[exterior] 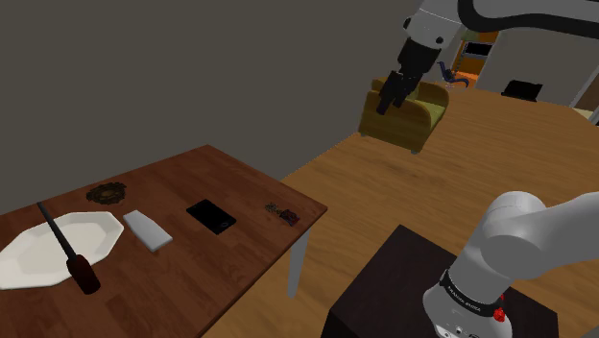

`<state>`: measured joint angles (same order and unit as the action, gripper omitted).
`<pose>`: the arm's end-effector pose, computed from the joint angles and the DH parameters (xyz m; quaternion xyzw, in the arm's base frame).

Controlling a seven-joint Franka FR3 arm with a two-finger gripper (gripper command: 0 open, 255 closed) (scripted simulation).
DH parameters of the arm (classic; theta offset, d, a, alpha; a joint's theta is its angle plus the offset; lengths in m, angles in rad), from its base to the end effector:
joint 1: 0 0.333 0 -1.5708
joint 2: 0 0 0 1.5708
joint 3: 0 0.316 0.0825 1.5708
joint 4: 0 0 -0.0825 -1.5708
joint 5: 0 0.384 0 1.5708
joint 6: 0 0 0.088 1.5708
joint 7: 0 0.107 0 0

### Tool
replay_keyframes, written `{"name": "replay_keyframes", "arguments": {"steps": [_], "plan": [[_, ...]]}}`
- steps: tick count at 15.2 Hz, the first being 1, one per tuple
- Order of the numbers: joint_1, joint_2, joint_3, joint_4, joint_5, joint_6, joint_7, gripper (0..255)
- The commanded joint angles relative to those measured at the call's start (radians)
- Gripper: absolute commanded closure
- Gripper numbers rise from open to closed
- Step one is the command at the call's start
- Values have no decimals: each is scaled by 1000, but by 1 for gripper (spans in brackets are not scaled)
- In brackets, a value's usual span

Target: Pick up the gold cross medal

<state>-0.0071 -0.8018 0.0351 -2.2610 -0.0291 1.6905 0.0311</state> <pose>0.3129 0.0107 0.6527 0.9930 -0.0053 0.1158 0.0243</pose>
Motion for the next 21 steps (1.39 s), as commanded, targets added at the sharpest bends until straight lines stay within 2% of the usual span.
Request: {"name": "replay_keyframes", "arguments": {"steps": [1,11,21], "plan": [[0,0,0,0,0,0,0,0],[15,171,38,-175,25,320,44,0],[22,469,82,-221,29,640,92,0]]}}
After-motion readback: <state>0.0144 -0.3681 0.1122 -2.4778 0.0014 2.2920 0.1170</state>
